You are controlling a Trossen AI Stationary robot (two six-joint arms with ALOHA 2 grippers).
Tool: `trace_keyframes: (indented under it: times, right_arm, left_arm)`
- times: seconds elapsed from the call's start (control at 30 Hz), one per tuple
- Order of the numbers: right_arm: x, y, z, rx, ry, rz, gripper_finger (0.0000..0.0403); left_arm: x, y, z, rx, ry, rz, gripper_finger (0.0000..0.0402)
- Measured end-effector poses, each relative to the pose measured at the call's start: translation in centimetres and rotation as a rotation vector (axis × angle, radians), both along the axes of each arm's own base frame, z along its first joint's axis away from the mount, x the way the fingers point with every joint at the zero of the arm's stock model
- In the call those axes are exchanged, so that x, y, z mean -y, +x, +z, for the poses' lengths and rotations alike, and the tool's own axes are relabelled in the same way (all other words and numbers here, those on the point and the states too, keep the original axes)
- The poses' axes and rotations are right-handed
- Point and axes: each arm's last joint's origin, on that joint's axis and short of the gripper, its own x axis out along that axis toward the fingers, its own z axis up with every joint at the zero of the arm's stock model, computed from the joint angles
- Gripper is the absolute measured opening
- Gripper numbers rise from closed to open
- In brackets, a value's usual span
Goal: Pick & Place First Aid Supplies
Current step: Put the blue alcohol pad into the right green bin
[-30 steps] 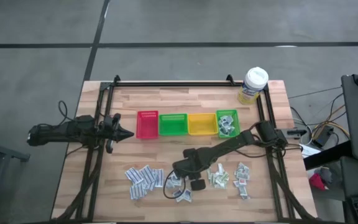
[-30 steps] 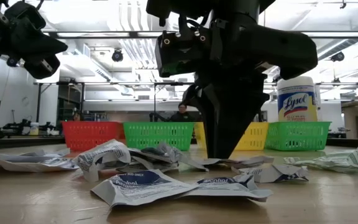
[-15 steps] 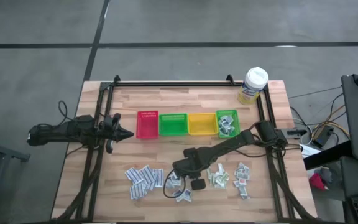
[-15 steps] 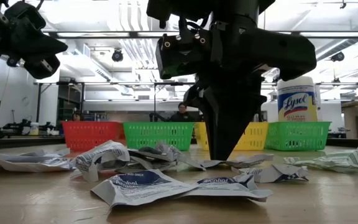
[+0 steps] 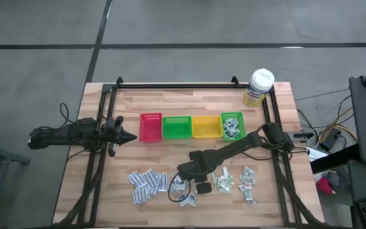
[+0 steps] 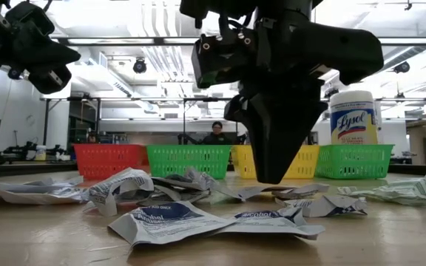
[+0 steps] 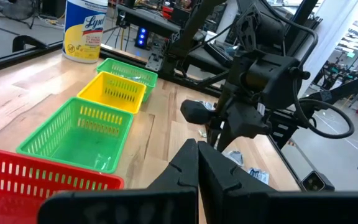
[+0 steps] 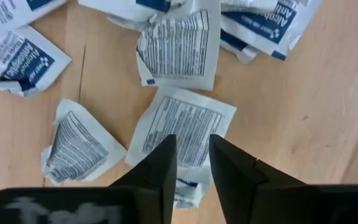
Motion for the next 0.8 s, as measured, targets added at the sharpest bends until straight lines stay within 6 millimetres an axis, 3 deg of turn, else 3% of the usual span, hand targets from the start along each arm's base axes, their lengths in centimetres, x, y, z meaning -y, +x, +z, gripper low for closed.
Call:
trace_keyframes:
  times: [0.43, 0.8]
  right_arm:
    - [1.2, 0.3, -1.0, -0.032, 0.003, -0.049, 0.0111]
    - [1.5, 0.6, -2.2, -0.067, 0.012, -0.054, 0.0074]
  left_arm:
    - [0.0, 0.0, 0.0, 0.000, 0.000, 0.000, 0.0000]
    - [0.0, 0.1, -0.7, -0.026, 0.005, -0.001, 0.0000]
